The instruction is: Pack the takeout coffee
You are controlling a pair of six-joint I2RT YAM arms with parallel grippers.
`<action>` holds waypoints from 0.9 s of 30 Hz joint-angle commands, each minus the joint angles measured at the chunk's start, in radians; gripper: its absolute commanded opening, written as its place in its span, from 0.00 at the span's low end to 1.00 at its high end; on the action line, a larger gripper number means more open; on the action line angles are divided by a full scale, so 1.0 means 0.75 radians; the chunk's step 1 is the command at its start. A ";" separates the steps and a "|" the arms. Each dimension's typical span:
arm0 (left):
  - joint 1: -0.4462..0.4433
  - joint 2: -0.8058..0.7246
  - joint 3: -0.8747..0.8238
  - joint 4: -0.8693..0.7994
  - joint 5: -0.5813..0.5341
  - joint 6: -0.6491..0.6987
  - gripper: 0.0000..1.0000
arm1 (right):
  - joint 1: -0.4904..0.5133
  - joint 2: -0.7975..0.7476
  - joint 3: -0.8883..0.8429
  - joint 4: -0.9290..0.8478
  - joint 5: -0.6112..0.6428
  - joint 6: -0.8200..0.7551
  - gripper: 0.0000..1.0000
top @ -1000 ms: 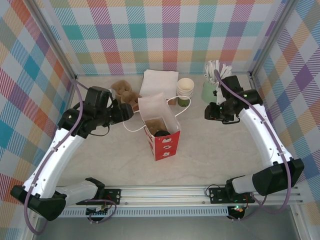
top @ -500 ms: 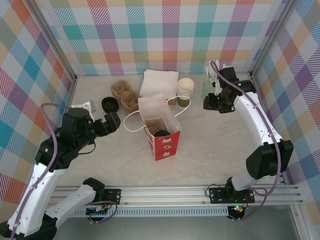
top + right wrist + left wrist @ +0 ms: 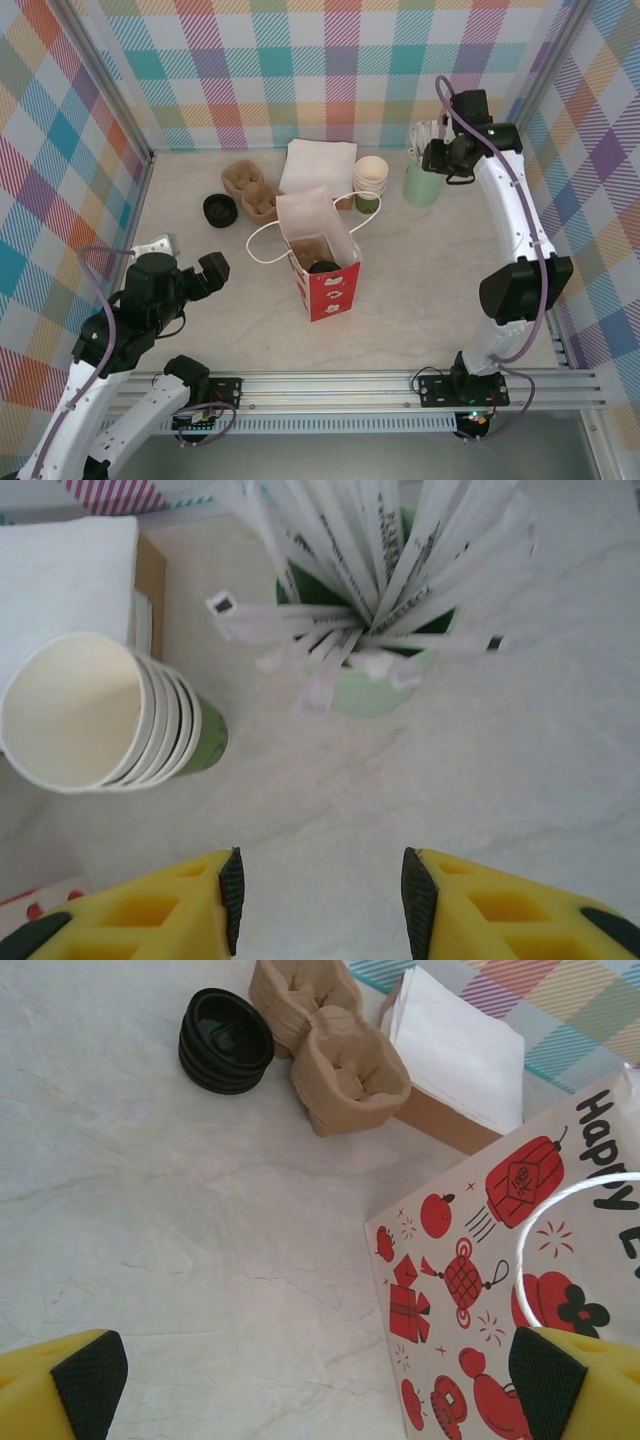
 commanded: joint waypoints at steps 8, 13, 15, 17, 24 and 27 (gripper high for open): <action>-0.008 0.017 -0.016 -0.009 -0.053 0.002 1.00 | -0.005 0.242 0.210 -0.094 -0.035 -0.036 0.43; -0.008 0.016 -0.017 -0.012 -0.059 0.001 1.00 | -0.005 0.316 0.267 -0.106 -0.027 -0.067 0.42; -0.007 0.017 -0.017 -0.010 -0.059 -0.002 1.00 | -0.005 0.343 0.299 -0.124 -0.012 -0.078 0.42; -0.009 0.020 -0.018 -0.010 -0.060 -0.004 1.00 | -0.005 0.366 0.312 -0.126 -0.004 -0.087 0.40; -0.008 0.016 -0.011 -0.015 -0.060 -0.007 1.00 | -0.005 0.432 0.388 -0.159 0.016 -0.104 0.40; -0.009 0.017 -0.009 -0.018 -0.065 -0.006 1.00 | -0.005 0.449 0.395 -0.160 0.010 -0.107 0.37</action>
